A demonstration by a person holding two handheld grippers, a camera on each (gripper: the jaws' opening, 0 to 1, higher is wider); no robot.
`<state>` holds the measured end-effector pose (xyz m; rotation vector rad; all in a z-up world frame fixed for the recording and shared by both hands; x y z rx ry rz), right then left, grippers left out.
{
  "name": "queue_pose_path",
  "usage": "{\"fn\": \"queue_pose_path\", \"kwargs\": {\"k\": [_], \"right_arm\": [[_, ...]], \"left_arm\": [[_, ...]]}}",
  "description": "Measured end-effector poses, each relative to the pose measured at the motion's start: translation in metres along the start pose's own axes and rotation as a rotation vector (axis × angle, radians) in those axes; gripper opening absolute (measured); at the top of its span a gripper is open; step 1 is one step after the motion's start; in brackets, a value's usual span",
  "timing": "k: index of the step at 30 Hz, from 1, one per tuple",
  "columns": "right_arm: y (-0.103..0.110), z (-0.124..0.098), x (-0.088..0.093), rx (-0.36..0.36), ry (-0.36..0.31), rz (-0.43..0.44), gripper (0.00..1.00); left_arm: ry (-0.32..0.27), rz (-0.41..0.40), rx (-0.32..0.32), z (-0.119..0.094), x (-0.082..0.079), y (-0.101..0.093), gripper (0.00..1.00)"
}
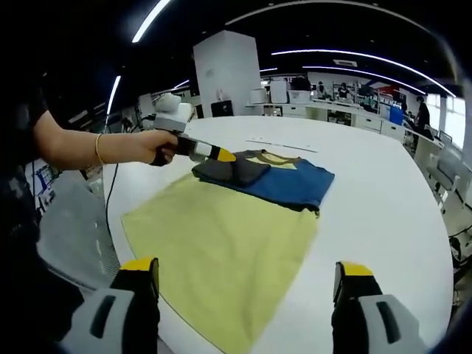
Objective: Fold the garment on the visible template until the final outline fits inside the template.
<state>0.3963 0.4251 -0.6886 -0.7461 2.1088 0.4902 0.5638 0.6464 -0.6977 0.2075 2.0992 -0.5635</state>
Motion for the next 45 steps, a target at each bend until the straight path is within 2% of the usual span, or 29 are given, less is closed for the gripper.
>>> {"fn": "queue_pose_path", "kwargs": {"k": [6, 14, 21, 29, 34, 35, 37, 38, 45], "right_arm": [[0.0, 0.0, 0.003, -0.001, 0.0, 0.01, 1.0], [-0.001, -0.001, 0.005, 0.01, 0.0, 0.027, 1.0], [-0.003, 0.001, 0.008, 0.016, 0.007, 0.031, 1.0], [-0.004, 0.001, 0.011, 0.016, 0.017, 0.034, 1.0], [-0.006, 0.0, 0.013, 0.021, 0.014, 0.039, 1.0], [-0.006, 0.0, 0.013, 0.022, 0.014, 0.039, 1.0], [-0.007, -0.001, 0.014, 0.024, 0.014, 0.041, 1.0], [-0.007, -0.001, 0.014, 0.024, 0.013, 0.043, 1.0], [-0.004, -0.001, 0.015, 0.009, 0.019, 0.025, 1.0]], "left_arm": [[-0.014, 0.045, 0.059, 0.015, -0.018, -0.025, 0.0], [0.014, 0.116, 0.146, 0.038, -0.022, -0.061, 0.0], [0.038, 0.104, 0.199, 0.05, -0.016, -0.081, 0.0], [0.068, 0.088, 0.209, 0.058, -0.003, -0.087, 0.0], [0.087, 0.058, 0.238, 0.066, 0.008, -0.092, 0.01], [0.093, 0.058, 0.245, 0.066, 0.01, -0.094, 0.02], [0.106, 0.069, 0.253, 0.066, 0.016, -0.098, 0.11], [0.1, 0.085, 0.261, 0.066, 0.016, -0.1, 0.18], [0.053, 0.175, 0.296, 0.055, 0.014, -0.102, 0.5]]}}
Point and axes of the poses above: the point that each gripper's makers call its tool centre point, and the gripper's own axes: z roughly forward along the fingers, y roughly to its left, x roughly out of its underside, the point moved 3 cm from there along -z, roughly backward along the fingers, and after that the axes turned 4 degrees about x, right-handed, at the moved point
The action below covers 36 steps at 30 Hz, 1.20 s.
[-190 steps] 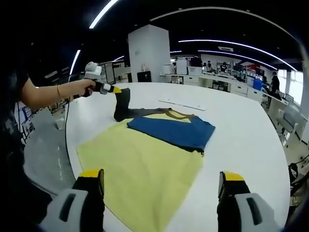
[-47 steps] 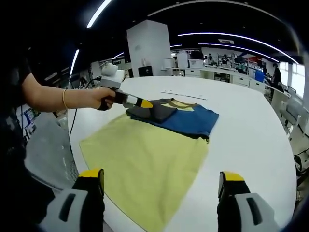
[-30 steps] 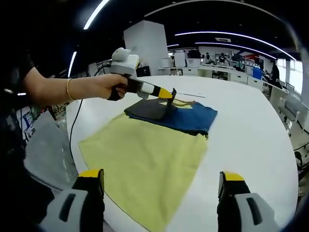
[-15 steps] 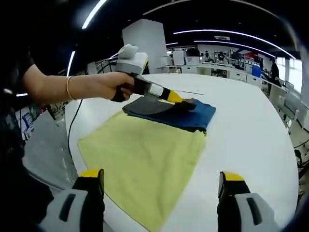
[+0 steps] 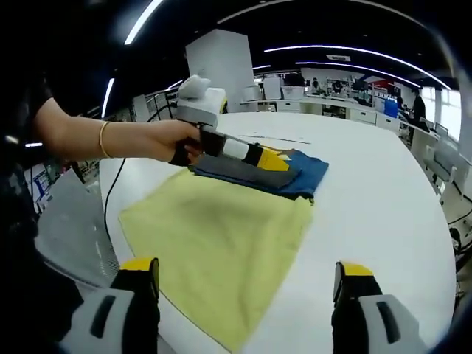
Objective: Fold the garment on the visible template until the final outline fits inside the template.
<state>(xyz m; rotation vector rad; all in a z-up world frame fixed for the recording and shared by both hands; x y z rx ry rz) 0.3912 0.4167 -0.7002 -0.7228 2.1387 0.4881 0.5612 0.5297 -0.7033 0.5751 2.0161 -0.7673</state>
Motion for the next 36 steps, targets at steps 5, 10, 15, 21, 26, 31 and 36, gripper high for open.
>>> {"fn": "queue_pose_path", "kwargs": {"k": [5, 10, 15, 21, 26, 31, 36], "right_arm": [[0.002, 0.001, -0.003, -0.021, 0.0, -0.012, 1.0], [0.007, 0.005, -0.008, -0.06, 0.01, -0.04, 1.0], [0.017, 0.01, -0.012, -0.14, 0.043, -0.098, 1.0], [0.022, 0.013, -0.013, -0.199, 0.065, -0.145, 1.0], [0.024, 0.012, -0.006, -0.23, 0.115, -0.197, 1.0], [0.025, 0.011, -0.001, -0.258, 0.149, -0.224, 1.0], [0.03, 0.01, 0.008, -0.293, 0.193, -0.257, 1.0]], "left_arm": [[-0.013, 0.02, -0.008, -0.016, 0.002, 0.009, 0.71], [-0.032, 0.027, -0.016, -0.033, 0.002, 0.02, 0.89], [-0.025, 0.044, -0.029, -0.052, 0.003, 0.032, 0.98], [-0.014, 0.071, -0.033, -0.078, 0.005, 0.039, 0.99], [0.002, 0.108, -0.026, -0.107, 0.01, 0.045, 0.99], [0.017, 0.129, -0.023, -0.131, 0.023, 0.05, 0.99], [0.039, 0.129, -0.012, -0.155, 0.043, 0.05, 0.99]]}}
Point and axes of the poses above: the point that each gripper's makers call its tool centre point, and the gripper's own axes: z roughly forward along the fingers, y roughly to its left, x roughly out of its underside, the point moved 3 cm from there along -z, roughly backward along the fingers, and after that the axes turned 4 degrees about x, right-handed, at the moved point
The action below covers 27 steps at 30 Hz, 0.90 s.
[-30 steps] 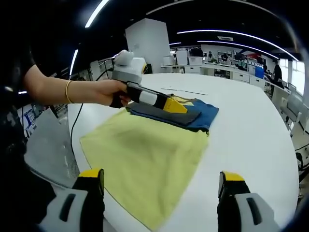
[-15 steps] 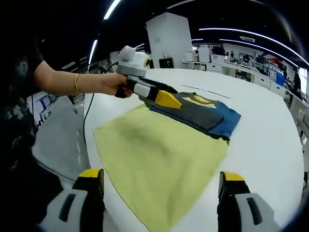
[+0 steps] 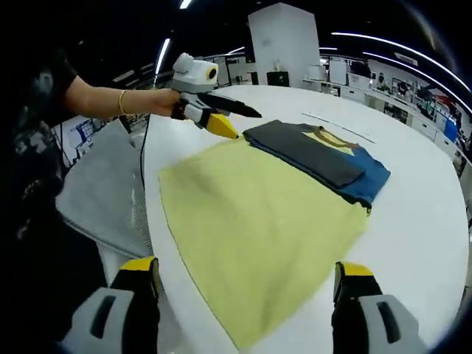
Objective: Fold the garment on the visible template until the final outline fits inside the template.
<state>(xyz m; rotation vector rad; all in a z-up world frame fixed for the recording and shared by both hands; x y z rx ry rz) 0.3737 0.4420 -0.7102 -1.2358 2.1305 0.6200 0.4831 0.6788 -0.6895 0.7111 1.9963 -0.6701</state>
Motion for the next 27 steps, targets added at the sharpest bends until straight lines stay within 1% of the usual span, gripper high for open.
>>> {"fn": "queue_pose_path", "kwargs": {"k": [4, 7, 11, 13, 16, 17, 20, 23, 25, 27], "right_arm": [[0.003, 0.001, 0.004, -0.003, 0.022, -0.029, 0.98], [0.006, 0.001, 0.005, -0.02, 0.023, -0.042, 0.97], [0.009, 0.002, 0.012, -0.034, 0.056, -0.064, 0.91], [0.01, 0.003, 0.014, -0.039, 0.063, -0.066, 0.9], [0.012, 0.004, 0.015, -0.046, 0.061, -0.066, 0.86], [0.013, 0.005, 0.015, -0.049, 0.059, -0.065, 0.84], [0.016, 0.006, 0.016, -0.048, 0.056, -0.069, 0.81], [0.018, 0.007, 0.02, -0.05, 0.064, -0.077, 0.79], [0.019, 0.006, 0.021, -0.052, 0.063, -0.082, 0.76], [0.02, 0.006, 0.023, -0.053, 0.063, -0.077, 0.73]], "left_arm": [[0.026, 0.001, 0.015, -0.02, 0.018, -0.005, 0.97], [0.03, -0.008, 0.023, -0.034, 0.027, -0.009, 0.95], [0.045, 0.001, 0.038, -0.05, 0.039, -0.019, 0.91], [0.052, -0.008, 0.044, -0.056, 0.046, -0.023, 0.9], [0.067, -0.014, 0.054, -0.065, 0.057, -0.028, 0.88], [0.081, -0.017, 0.053, -0.068, 0.064, -0.03, 0.88], [0.107, -0.025, 0.061, -0.075, 0.076, -0.037, 0.85], [0.125, -0.041, 0.065, -0.081, 0.085, -0.041, 0.79], [0.125, -0.054, 0.066, -0.084, 0.089, -0.047, 0.73], [0.126, -0.054, 0.072, -0.086, 0.094, -0.053, 0.71]]}}
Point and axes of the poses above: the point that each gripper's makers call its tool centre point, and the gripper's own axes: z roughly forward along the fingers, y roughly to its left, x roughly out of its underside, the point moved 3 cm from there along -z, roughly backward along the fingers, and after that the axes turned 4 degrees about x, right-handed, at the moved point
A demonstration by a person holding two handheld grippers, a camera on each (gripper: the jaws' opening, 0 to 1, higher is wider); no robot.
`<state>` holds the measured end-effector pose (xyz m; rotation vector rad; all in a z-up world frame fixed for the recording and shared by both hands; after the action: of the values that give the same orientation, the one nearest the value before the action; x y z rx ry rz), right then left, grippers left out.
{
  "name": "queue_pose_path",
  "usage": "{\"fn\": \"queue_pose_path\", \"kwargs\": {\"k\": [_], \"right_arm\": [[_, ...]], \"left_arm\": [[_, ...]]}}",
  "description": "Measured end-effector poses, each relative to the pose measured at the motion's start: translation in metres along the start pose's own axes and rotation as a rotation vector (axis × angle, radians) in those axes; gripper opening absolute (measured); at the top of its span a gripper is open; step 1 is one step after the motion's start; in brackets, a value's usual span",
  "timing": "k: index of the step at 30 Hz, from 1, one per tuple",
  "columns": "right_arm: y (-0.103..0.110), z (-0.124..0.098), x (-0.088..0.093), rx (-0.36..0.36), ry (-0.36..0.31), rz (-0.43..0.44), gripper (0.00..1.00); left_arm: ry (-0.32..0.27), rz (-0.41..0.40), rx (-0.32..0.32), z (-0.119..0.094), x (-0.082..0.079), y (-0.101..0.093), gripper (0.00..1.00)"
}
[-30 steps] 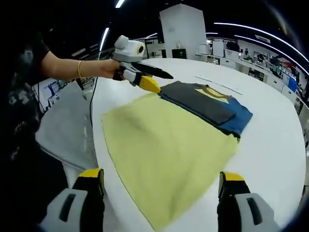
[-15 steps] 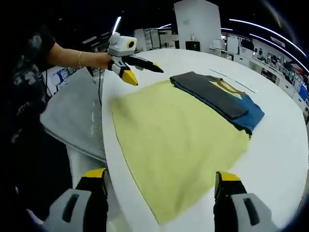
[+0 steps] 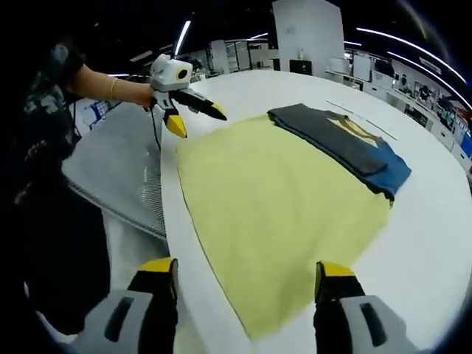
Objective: Fold the garment on the visible template until the final outline fits inside the template.
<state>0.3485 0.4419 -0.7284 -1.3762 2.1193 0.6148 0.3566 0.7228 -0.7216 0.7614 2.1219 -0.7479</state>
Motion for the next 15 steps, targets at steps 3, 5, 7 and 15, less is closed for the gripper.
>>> {"fn": "queue_pose_path", "kwargs": {"k": [3, 5, 7, 15], "right_arm": [[0.0, 0.0, 0.004, 0.011, 0.002, 0.0, 0.71], [0.0, 0.0, 0.006, 0.017, 0.004, 0.001, 0.68], [0.001, 0.0, 0.01, 0.022, 0.016, -0.003, 0.65], [0.004, 0.0, 0.02, 0.044, 0.037, -0.016, 0.61]], "left_arm": [[0.009, -0.008, 0.009, -0.002, 0.008, -0.005, 0.66], [0.017, -0.009, 0.014, -0.003, 0.012, -0.008, 0.63], [0.025, -0.012, 0.017, -0.004, 0.016, -0.011, 0.59], [0.066, -0.003, 0.006, -0.008, 0.036, -0.019, 0.54]]}}
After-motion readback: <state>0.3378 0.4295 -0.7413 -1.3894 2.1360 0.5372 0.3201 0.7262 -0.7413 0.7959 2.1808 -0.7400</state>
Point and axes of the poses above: the point that each gripper's makers call its tool centre point, and the gripper's own axes: z roughly forward along the fingers, y roughly to its left, x roughly out of its underside, the point moved 3 cm from there along -z, roughly backward along the fingers, and after that the axes turned 4 degrees about x, right-handed, at the moved point
